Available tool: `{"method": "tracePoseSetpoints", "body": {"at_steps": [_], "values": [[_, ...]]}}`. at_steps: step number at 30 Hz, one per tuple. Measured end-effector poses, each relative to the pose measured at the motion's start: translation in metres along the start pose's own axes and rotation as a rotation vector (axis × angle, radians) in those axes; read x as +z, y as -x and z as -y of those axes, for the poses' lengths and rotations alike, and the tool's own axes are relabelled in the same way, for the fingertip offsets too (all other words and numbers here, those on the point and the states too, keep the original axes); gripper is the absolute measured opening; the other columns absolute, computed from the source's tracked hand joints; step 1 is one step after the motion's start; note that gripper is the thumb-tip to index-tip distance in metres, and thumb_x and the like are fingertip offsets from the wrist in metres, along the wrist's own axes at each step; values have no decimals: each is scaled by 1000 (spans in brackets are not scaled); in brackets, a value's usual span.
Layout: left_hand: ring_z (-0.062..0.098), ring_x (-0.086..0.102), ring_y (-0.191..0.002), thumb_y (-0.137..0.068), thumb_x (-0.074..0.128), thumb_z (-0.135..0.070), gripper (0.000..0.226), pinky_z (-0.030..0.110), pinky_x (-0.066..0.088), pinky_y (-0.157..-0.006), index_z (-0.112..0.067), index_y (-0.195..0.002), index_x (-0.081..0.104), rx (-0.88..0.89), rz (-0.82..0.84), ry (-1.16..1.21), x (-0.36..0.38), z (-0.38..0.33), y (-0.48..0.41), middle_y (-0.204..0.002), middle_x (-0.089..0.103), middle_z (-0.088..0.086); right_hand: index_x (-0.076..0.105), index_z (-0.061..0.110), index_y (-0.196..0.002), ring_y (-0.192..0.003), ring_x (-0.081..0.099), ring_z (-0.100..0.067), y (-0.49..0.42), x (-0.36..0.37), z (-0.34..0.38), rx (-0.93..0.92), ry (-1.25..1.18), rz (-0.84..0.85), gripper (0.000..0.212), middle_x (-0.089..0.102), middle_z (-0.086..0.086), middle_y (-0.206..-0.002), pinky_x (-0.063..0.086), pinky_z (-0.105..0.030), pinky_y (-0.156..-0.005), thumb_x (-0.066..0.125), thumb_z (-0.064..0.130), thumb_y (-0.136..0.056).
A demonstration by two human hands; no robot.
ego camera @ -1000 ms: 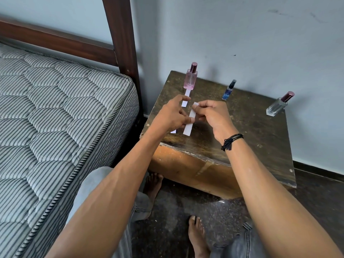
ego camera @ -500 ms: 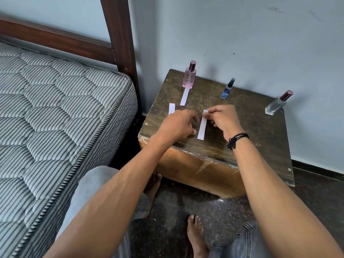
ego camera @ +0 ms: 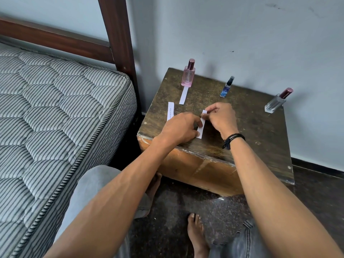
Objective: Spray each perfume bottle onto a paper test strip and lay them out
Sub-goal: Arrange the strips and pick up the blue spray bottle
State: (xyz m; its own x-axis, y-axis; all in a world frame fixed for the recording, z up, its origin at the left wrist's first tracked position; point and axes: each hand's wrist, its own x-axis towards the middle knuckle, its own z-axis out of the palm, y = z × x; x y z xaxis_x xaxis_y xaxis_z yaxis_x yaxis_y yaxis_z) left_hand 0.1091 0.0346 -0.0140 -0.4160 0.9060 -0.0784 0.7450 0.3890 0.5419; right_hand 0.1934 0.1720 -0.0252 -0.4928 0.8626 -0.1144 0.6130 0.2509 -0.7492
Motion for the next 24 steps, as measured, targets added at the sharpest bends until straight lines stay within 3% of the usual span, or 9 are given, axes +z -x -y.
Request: {"method": "tracePoseSetpoints", "body": {"at_steps": [3, 7, 11, 16, 20, 24], "values": [[21, 60, -104, -84, 74, -26, 28, 32, 45, -81, -29, -111, 71, 8, 0, -4, -1, 0, 0, -92, 51, -9, 68, 29, -89, -76, 66, -13, 0, -1, 0, -6, -6, 18, 24, 70, 6, -80, 54, -33, -70, 88, 18, -80], [19, 62, -100, -86, 73, -28, 30, 29, 43, -77, -28, -116, 70, -10, 3, 40, -3, -1, 0, -87, 54, -10, 69, 28, -87, -76, 72, -10, -4, -4, 0, 36, -76, 25, 22, 74, 9, -78, 61, -38, -74, 82, 11, -84], [16, 64, -97, -87, 72, -28, 31, 31, 50, -84, -29, -118, 68, -44, -3, 113, -6, -1, -1, -78, 56, -14, 73, 16, -86, -67, 67, -14, -5, -10, 1, 81, -189, 33, 12, 76, -1, -83, 57, -30, -63, 83, 9, -83], [14, 63, -89, -87, 71, -31, 28, 31, 51, -81, -29, -115, 68, -49, -17, 135, -9, -7, -5, -76, 58, -15, 76, 14, -84, -64, 64, -12, -7, -14, -6, 84, -226, -15, 7, 77, -1, -83, 58, -26, -63, 77, 8, -87], [13, 62, -85, -88, 71, -30, 24, 32, 51, -78, -27, -112, 69, -57, -71, 176, -15, -12, -10, -78, 60, -13, 75, 16, -85, -67, 66, -11, -11, -18, -10, 76, -282, -98, 9, 77, -5, -86, 60, -26, -69, 77, 8, -88], [14, 62, -85, -89, 71, -29, 21, 33, 53, -81, -26, -110, 70, -81, -94, 216, -17, -17, -13, -82, 62, -10, 74, 16, -90, -67, 70, -11, -20, -19, -16, 79, -318, -204, 8, 75, -1, -86, 64, -37, -79, 78, 9, -88]]}}
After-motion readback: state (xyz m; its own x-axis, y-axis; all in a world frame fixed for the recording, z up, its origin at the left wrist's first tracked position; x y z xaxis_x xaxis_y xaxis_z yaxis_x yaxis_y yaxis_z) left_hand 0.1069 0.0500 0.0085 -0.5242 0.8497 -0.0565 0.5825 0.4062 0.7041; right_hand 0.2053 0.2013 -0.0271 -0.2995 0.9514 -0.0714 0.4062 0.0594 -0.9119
